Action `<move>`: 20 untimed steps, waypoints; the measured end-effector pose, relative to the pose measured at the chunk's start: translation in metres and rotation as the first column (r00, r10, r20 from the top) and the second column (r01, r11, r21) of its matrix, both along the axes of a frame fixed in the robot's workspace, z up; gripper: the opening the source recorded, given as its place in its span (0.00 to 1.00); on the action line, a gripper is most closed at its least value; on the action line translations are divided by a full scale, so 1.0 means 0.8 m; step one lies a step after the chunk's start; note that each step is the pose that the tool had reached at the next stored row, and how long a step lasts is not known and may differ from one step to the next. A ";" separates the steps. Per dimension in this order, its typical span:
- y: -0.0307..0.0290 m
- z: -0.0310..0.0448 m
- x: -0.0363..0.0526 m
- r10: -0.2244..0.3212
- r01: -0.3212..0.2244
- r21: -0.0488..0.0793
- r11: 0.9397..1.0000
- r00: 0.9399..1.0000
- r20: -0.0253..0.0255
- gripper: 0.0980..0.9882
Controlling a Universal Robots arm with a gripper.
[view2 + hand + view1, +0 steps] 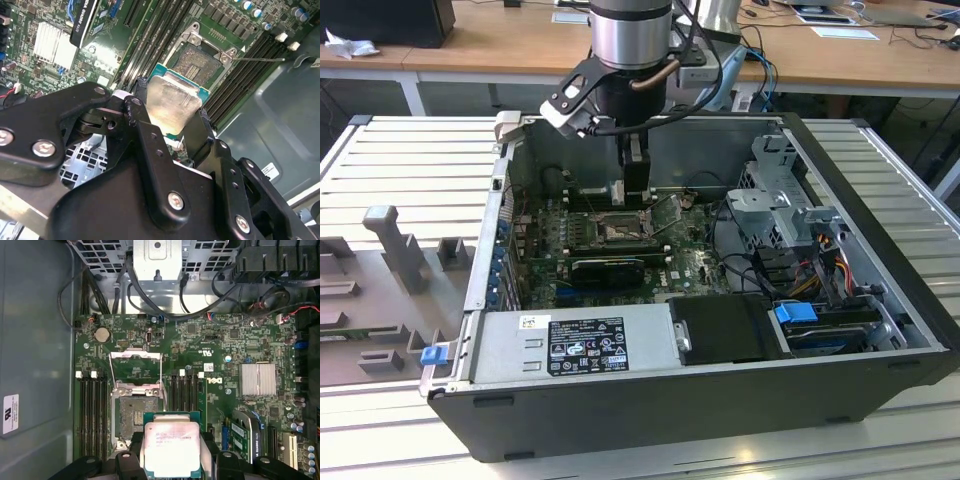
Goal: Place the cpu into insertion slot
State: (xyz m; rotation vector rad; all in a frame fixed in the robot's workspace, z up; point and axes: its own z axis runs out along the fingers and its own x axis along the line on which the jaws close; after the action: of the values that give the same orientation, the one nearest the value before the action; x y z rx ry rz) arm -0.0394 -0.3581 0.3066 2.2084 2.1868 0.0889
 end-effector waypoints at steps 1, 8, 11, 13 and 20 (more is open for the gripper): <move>0.0000 -0.0008 0.000 0.000 0.000 0.000 1.000 1.000 0.000 0.48; 0.0000 -0.0051 0.000 0.000 0.000 0.001 1.000 1.000 0.000 0.48; 0.0000 -0.0074 0.000 0.000 0.000 0.001 1.000 1.000 0.000 0.48; 0.0000 -0.0094 0.000 0.000 0.000 0.001 1.000 1.000 0.000 0.48; 0.0015 -0.0176 0.000 0.000 0.000 0.005 1.000 1.000 0.000 0.48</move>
State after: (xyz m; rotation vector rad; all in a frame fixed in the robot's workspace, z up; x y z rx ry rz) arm -0.0395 -0.3569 0.2924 2.2113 2.1890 0.0944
